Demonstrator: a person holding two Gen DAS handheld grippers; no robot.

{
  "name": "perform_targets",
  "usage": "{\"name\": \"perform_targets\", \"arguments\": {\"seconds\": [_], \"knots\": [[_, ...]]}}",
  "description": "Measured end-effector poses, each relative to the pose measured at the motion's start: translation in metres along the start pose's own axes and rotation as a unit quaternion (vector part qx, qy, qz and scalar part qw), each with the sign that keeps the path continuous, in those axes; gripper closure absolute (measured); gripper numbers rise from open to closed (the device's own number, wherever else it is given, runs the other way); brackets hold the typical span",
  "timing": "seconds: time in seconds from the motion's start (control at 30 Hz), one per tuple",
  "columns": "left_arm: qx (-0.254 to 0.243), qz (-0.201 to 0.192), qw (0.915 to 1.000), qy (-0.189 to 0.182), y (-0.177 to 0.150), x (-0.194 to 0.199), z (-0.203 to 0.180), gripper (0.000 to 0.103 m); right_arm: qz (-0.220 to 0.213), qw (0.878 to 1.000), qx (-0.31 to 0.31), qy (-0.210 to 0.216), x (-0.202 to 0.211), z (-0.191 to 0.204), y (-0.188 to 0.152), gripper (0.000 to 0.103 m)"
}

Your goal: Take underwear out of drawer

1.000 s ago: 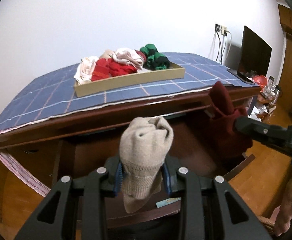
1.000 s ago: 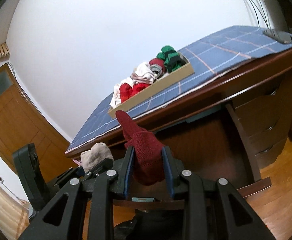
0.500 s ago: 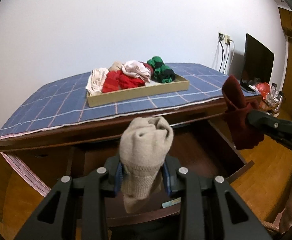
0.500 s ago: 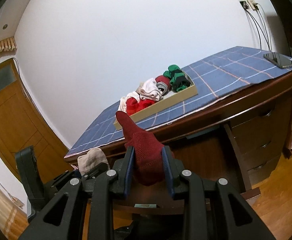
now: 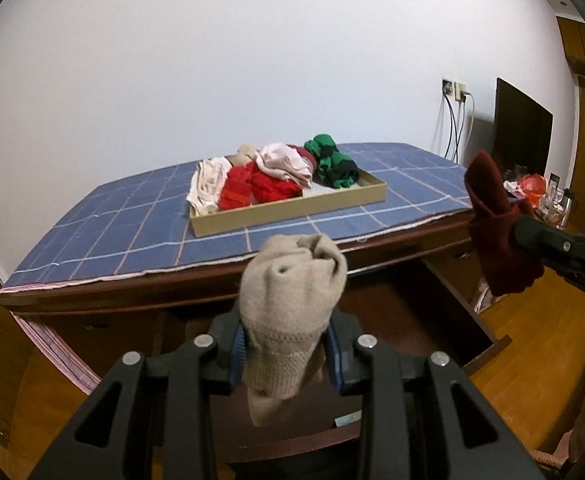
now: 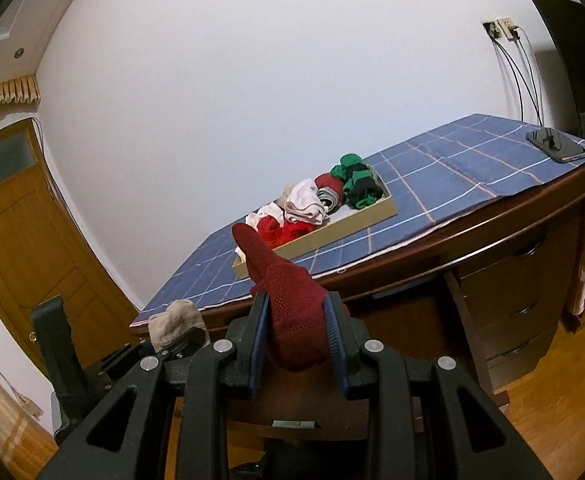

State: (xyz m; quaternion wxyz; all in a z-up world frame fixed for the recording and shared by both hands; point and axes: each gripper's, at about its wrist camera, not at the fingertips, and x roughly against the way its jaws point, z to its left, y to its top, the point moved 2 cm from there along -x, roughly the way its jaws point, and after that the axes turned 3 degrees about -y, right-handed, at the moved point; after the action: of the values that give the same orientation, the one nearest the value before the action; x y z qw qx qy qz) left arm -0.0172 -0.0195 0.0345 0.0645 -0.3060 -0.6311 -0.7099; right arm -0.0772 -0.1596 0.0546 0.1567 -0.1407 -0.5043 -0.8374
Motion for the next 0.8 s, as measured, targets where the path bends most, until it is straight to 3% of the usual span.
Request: {"name": "perform_targets", "arguments": {"seconds": [0.13,0.4,0.8], "knots": [[-0.002,-0.005,1.0,0.003,0.002,0.002,0.001,0.072,-0.011,1.0,0.006,-0.007,0.005,0.003,0.003,0.073],[0.0,-0.015,0.9998,0.011,0.008,0.004,0.002,0.072,-0.051,0.996,0.041,-0.065,0.009,0.013,0.014,0.073],[-0.006,-0.031,0.9993,0.021,0.025,0.006,0.0,0.072,-0.068,0.995,0.053,-0.056,-0.004,0.028,0.034,0.073]]}}
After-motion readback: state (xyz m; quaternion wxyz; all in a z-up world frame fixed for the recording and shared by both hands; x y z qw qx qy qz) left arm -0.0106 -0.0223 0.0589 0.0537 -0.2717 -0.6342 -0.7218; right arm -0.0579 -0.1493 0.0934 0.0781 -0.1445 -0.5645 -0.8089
